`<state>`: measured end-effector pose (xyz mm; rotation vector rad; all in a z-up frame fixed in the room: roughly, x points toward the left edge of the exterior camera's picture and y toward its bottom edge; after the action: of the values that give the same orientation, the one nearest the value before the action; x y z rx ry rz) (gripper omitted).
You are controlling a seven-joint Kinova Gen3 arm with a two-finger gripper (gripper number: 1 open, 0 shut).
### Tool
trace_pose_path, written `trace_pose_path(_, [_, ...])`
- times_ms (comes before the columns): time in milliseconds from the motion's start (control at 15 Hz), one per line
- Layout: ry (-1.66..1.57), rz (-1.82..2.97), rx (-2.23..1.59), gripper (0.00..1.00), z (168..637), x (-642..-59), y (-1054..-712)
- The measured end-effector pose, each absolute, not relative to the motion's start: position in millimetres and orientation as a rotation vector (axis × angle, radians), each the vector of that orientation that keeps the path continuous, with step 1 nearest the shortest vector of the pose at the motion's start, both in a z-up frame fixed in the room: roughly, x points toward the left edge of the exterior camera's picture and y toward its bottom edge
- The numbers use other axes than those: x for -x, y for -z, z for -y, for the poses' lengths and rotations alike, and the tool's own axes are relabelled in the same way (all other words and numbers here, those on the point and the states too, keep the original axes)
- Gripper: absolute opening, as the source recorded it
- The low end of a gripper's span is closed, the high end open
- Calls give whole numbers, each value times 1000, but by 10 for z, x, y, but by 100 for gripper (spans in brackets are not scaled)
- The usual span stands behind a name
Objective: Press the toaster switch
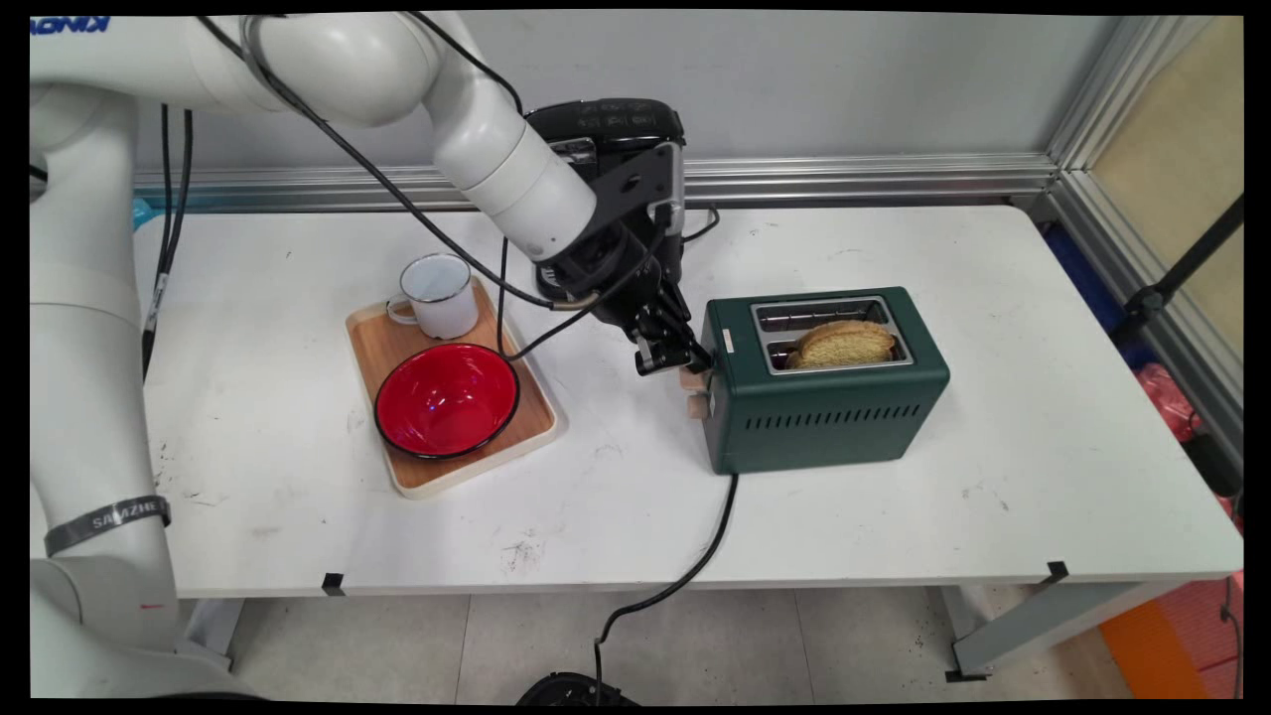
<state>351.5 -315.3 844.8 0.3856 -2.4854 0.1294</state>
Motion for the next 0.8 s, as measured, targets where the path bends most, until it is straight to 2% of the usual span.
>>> trace_pose_path(800, [-119,2515,-387,0,3167,-3460,-8266])
